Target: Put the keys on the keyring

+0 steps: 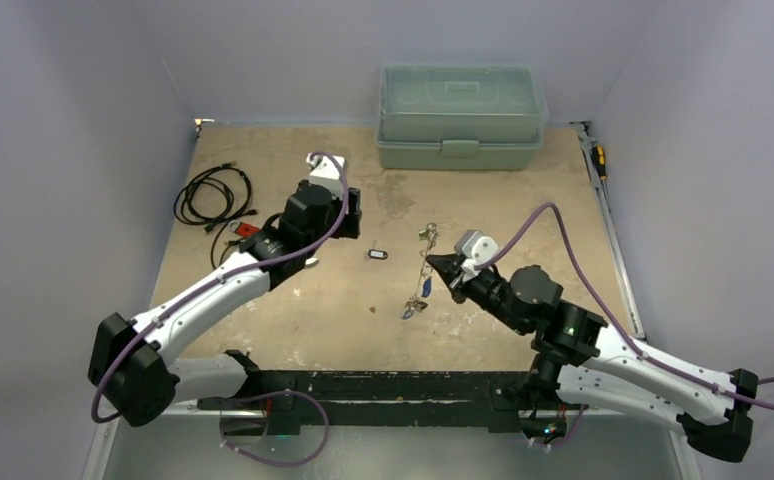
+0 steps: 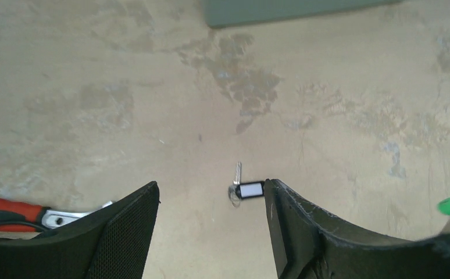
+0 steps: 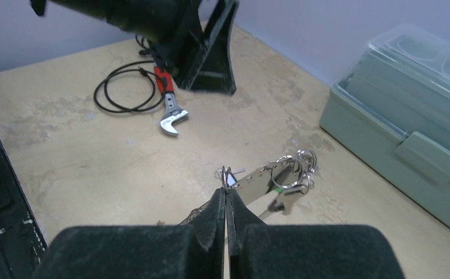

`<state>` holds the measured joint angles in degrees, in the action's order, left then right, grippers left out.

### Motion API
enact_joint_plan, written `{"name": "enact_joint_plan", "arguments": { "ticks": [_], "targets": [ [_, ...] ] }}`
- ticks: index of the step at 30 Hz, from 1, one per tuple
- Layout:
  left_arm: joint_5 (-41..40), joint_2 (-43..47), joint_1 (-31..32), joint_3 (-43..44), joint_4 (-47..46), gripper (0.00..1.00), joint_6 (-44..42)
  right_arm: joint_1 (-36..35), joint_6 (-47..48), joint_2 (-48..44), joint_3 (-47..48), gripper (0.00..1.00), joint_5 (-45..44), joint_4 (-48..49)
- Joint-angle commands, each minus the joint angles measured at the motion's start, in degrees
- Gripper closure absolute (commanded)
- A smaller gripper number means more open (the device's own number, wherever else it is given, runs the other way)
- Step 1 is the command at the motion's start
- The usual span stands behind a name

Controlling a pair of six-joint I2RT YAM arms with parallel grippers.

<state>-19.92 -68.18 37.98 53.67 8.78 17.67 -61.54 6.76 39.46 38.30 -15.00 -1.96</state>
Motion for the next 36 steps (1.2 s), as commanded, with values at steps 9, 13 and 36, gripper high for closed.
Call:
{"name": "enact_joint_plan", "arguments": {
  "ticks": [9, 13, 36],
  "targets": [
    [12.1, -11.3, -2.1, 2.2, 2.3, 0.38, 11.0, -0.5, 8.5, -0.5, 1.0, 1.00, 6.9, 2.3],
    [12.8, -13.3, -3.2, 1.1, 0.3, 0.41, 10.9, -2.6, 14.1, 2.0, 2.9, 1.00, 5.8, -1.6],
    [15.8, -30.9, -5.2, 7.1, 2.0, 0.68, 12.3, -3.6, 15.1, 5.5, 3.3, 1.00, 1.3, -4.1]
  ]
}}
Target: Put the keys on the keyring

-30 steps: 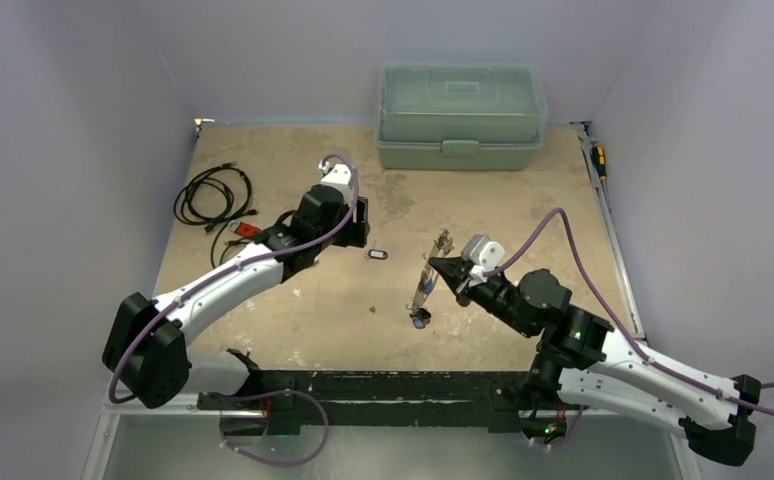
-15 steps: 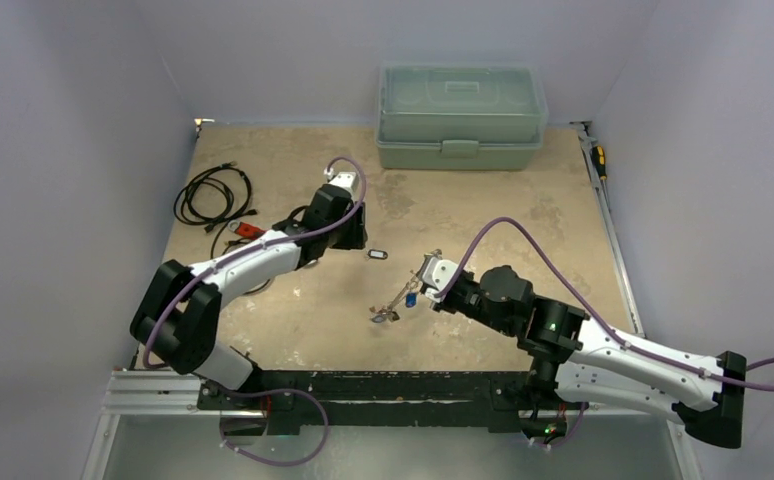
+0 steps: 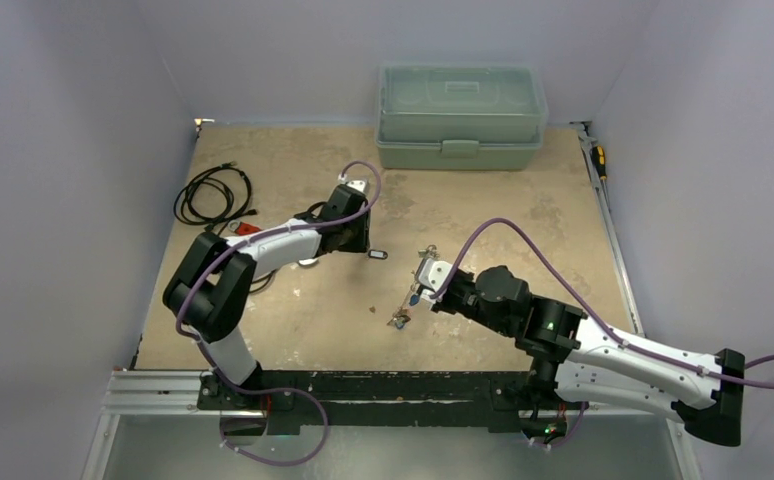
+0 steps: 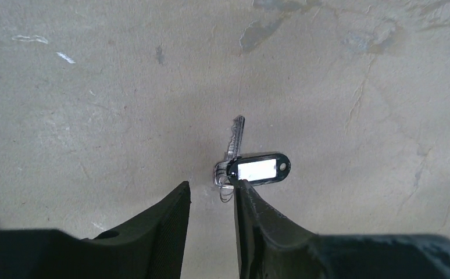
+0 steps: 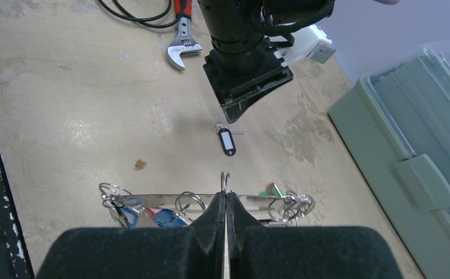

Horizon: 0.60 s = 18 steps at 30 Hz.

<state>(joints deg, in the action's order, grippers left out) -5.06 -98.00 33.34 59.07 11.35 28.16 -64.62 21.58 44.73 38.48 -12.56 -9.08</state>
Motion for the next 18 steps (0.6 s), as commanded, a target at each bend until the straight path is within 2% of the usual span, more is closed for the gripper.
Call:
{"name": "enact_joint_plan", "arguments": {
  "ticks": [1, 18],
  "targets": [
    [0.8, -1.5, -0.6, 1.7, -0.4, 0.68, 2.1, -0.6, 0.3, 0.4, 3.1, 1.00, -1.2, 3.0],
    [3.5, -4.0, -0.6, 0.6, -1.5, 0.78, 3.1, -1.2, -0.2, 1.3, 3.5, 1.00, -2.2, 2.5]
  ]
}}
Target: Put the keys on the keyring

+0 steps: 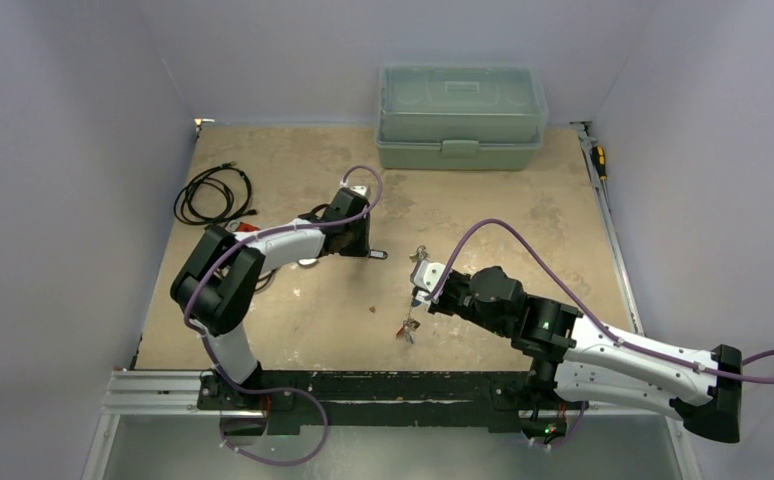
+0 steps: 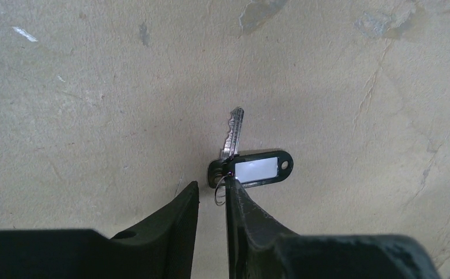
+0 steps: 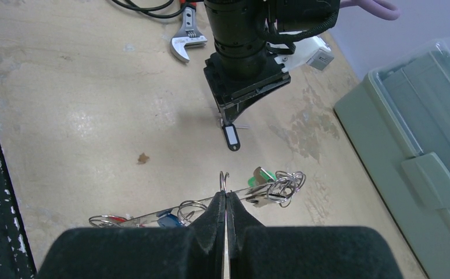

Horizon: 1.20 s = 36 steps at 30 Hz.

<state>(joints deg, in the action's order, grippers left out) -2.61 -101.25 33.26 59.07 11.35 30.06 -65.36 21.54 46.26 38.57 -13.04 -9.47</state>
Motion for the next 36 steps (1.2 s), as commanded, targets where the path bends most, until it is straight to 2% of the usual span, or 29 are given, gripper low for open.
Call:
{"name": "enact_joint_plan", "arguments": {
  "ticks": [1, 18, 22, 36],
  "targets": [
    [1.1, -0.8, -0.5, 0.6, -1.7, 0.78, 1.2, -0.5, -0.2, -0.2, 3.4, 1.00, -1.7, 2.9],
    [2.2, -1.8, -0.5, 0.1, -3.0, 0.93, 1.6, -1.1, -0.4, 0.5, 3.6, 1.00, -1.9, 2.4],
    [2.1, -1.4, -0.5, -0.1, -3.2, 1.00, 1.7, -1.3, -0.5, 0.6, 3.6, 1.00, -2.1, 2.4],
    [-0.9, 6.0, -0.5, -1.7, -1.6, 1.00, 1.9, -1.6, -0.5, 0.2, 3.3, 1.00, -2.2, 2.5]
  ]
}}
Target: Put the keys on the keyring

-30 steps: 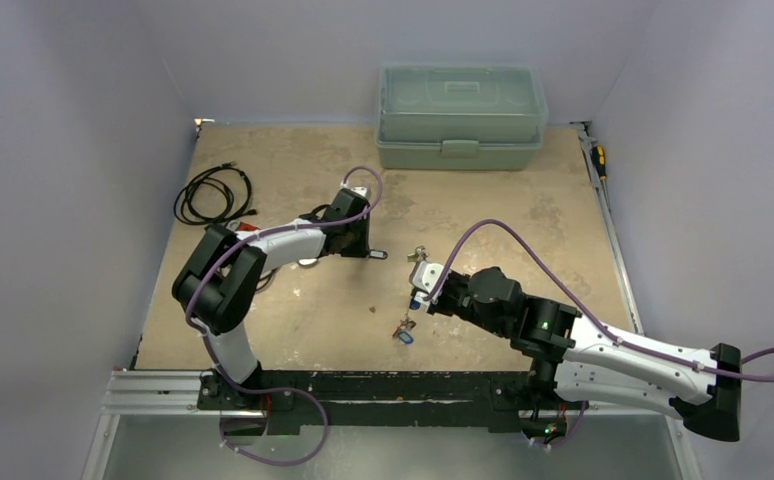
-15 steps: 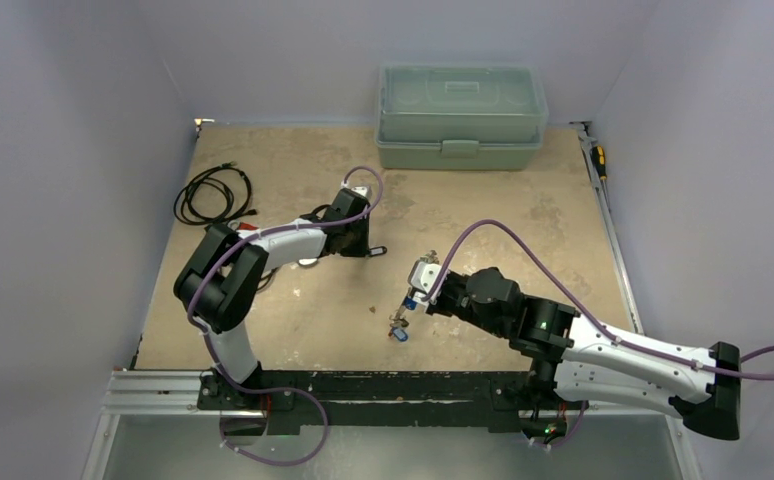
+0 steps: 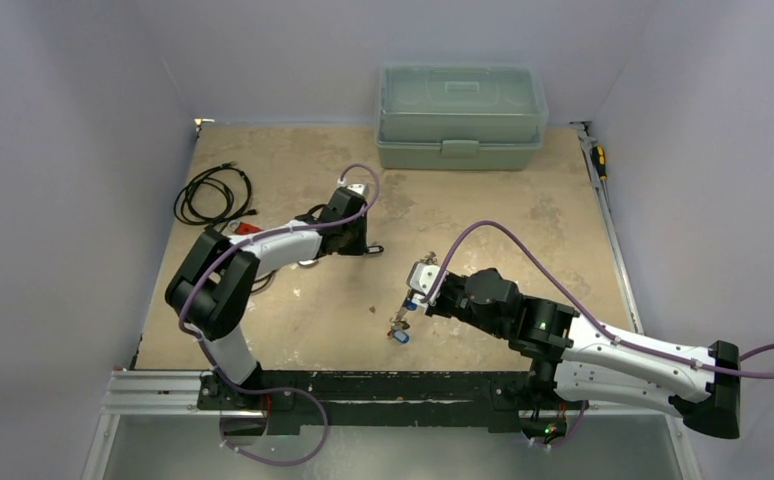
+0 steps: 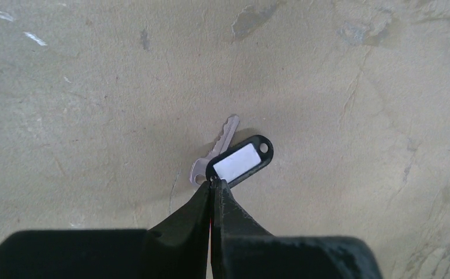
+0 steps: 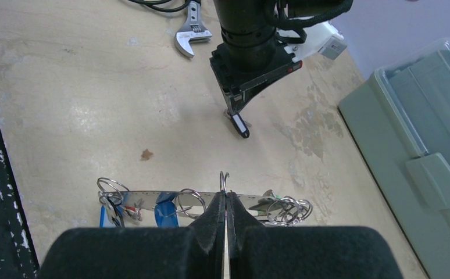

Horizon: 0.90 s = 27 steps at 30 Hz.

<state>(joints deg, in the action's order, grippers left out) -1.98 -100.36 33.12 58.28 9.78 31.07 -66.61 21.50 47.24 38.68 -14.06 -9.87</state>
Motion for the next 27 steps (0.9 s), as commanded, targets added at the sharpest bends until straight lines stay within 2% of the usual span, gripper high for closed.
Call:
{"name": "enact_joint_plan", "arguments": {
  "ticks": [1, 7, 16, 27],
  "targets": [
    [-1.5, 6.0, -0.3, -1.0, -0.1, 1.00, 0.8, -0.4, -0.5, -0.8, 3.2, 1.00, -1.2, 2.9],
    [-2.0, 9.0, -0.3, -2.3, 0.0, 1.00, -0.2, -0.5, -0.5, -0.6, 3.2, 1.00, -1.2, 2.9],
    [-1.2, 6.0, -0.3, -3.6, -0.5, 1.00, 0.4, -0.5, -0.7, -0.4, 3.2, 1.00, -1.1, 2.8],
    [0.3, 7.8, -0.4, -4.4, -1.8, 1.00, 0.8, -0.4, -0.8, -0.1, 3.2, 1.00, -0.7, 2.8]
  ]
}}
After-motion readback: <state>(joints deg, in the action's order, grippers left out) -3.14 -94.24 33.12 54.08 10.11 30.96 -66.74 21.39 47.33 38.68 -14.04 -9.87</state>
